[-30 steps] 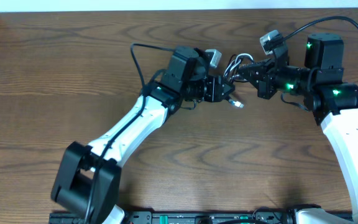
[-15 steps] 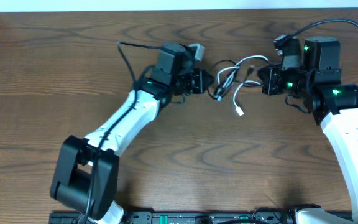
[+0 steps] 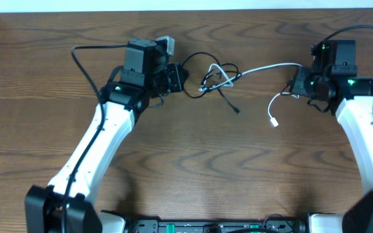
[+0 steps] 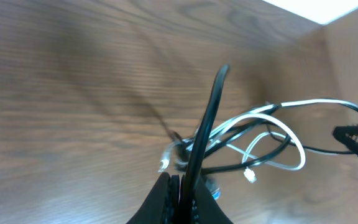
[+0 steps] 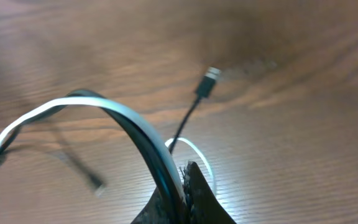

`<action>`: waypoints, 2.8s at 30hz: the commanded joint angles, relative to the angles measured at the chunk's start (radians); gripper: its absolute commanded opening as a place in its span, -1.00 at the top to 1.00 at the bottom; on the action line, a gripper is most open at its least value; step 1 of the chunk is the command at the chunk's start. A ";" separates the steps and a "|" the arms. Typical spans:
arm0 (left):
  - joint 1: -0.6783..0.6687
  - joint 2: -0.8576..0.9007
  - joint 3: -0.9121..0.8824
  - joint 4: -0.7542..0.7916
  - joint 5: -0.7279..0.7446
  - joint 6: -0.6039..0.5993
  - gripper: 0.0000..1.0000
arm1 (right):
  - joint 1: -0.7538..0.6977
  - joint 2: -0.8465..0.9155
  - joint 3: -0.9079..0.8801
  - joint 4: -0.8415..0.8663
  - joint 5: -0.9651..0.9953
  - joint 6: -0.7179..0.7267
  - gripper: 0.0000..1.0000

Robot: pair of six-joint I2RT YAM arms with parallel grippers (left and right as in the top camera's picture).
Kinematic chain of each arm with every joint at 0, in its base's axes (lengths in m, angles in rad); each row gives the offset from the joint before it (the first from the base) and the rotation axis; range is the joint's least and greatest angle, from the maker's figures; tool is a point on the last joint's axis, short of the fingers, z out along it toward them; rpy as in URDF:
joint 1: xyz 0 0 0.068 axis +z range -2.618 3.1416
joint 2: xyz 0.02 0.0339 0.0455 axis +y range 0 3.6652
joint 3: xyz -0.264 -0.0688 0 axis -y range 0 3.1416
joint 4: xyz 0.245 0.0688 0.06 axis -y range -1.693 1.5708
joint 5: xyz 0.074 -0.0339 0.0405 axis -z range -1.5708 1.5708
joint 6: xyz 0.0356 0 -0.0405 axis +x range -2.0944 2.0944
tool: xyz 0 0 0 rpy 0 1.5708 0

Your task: Untangle cables

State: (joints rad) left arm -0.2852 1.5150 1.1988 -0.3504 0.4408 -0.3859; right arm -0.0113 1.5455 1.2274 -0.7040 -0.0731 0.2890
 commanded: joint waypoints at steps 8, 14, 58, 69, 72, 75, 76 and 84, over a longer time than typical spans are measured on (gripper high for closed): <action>0.010 -0.109 -0.006 -0.096 -0.304 0.079 0.85 | -0.140 0.119 0.001 -0.034 0.029 0.015 0.98; 0.050 -0.136 -0.005 -0.085 -0.304 0.078 0.85 | -0.201 0.135 0.001 -0.044 0.029 0.010 0.98; 0.111 -0.300 0.024 0.475 0.097 -0.367 0.85 | 0.063 0.142 0.002 0.341 -1.032 -0.415 -0.64; 0.111 -0.259 0.024 0.495 0.094 -0.565 0.86 | 0.285 0.142 0.002 0.495 -0.901 -0.458 -0.63; 0.109 -0.260 0.024 0.507 0.095 -0.571 0.85 | 0.333 0.142 0.002 0.512 -0.865 -0.478 -0.61; 0.109 -0.260 0.024 0.514 0.116 -0.591 0.85 | 0.385 0.143 0.002 0.532 -0.772 -0.478 -0.50; 0.109 -0.260 0.024 0.514 0.121 -0.605 0.85 | 0.399 0.145 0.002 0.539 -0.735 -0.477 -0.44; 0.109 -0.260 0.024 0.513 0.179 -0.614 0.85 | 0.455 0.227 0.002 0.647 -0.636 -0.416 -0.07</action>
State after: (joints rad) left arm -0.1795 1.2587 1.1988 0.1543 0.5743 -0.9886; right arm 0.4427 1.7233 1.2274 -0.0799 -0.7631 -0.1623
